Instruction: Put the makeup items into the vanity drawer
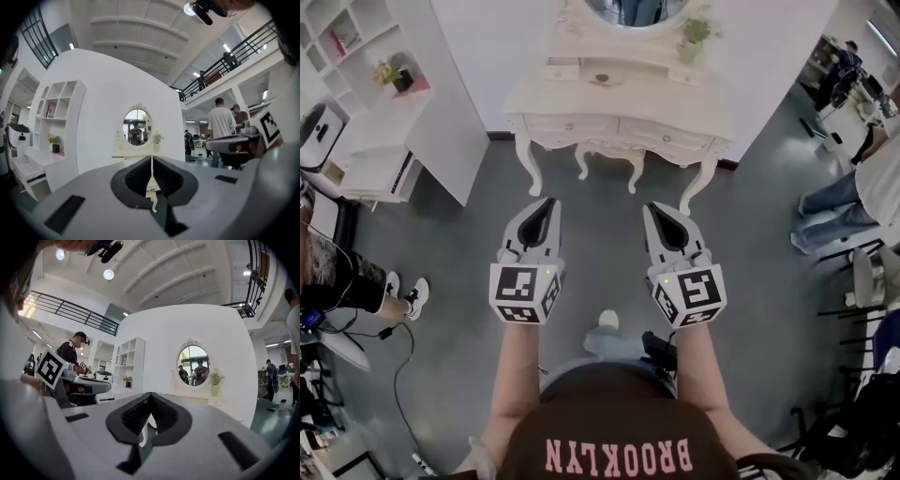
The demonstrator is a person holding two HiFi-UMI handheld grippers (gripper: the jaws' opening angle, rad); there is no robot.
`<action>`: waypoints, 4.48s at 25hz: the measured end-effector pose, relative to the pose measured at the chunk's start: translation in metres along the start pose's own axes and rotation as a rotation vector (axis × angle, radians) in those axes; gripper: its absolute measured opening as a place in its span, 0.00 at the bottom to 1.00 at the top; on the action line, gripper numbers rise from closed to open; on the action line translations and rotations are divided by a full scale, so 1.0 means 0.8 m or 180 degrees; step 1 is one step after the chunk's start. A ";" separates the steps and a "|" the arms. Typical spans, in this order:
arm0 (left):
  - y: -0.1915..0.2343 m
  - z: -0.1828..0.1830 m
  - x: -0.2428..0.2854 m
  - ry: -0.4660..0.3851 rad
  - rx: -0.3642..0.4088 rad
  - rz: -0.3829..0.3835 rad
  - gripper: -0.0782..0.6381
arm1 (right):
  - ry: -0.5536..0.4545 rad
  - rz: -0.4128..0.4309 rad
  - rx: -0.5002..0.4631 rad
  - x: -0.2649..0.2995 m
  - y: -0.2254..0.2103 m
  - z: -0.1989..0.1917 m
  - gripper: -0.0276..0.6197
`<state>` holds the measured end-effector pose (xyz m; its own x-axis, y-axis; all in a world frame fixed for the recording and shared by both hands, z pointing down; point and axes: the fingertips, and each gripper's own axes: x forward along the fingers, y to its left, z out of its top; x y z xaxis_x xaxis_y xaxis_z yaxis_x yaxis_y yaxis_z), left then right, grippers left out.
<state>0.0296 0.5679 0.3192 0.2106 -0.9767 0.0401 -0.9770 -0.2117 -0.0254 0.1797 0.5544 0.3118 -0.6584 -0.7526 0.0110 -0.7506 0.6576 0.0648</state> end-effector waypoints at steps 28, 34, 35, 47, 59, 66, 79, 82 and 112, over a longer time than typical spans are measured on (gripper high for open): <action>0.259 -0.014 0.408 -0.0097 0.0003 -0.0161 0.13 | 0.0077 -0.0217 0.0130 0.435 -0.190 -0.030 0.03; 0.323 -0.022 0.510 -0.0011 -0.0094 -0.0376 0.13 | 0.0157 -0.0345 0.0076 0.549 -0.212 -0.029 0.03; 0.329 -0.023 0.526 0.0011 -0.0113 -0.0423 0.13 | 0.0168 -0.0376 0.0055 0.563 -0.217 -0.029 0.03; 0.288 -0.065 0.675 0.0322 -0.0197 -0.1183 0.13 | 0.0579 -0.0880 0.0196 0.604 -0.322 -0.093 0.03; 0.187 -0.140 0.844 0.1082 -0.0085 -0.1726 0.43 | 0.0640 -0.1226 0.0480 0.631 -0.510 -0.138 0.03; 0.162 -0.211 0.903 0.1610 0.0248 -0.1712 0.43 | 0.0715 -0.1349 0.0710 0.638 -0.594 -0.171 0.03; 0.149 -0.330 0.938 0.2513 0.0601 -0.1558 0.43 | 0.0870 -0.1310 0.1244 0.654 -0.653 -0.242 0.03; 0.149 -0.336 0.937 0.2571 0.0669 -0.1552 0.36 | 0.0869 -0.1316 0.1269 0.656 -0.658 -0.243 0.03; 0.333 -0.182 0.917 0.1608 0.0180 -0.0718 0.33 | 0.0522 -0.0918 0.1093 0.754 -0.574 -0.158 0.03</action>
<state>-0.0811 -0.1998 0.4869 0.3587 -0.7723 0.5244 -0.9033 -0.4289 -0.0138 0.1340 -0.2057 0.4146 -0.4237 -0.8834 0.2003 -0.8947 0.3736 -0.2448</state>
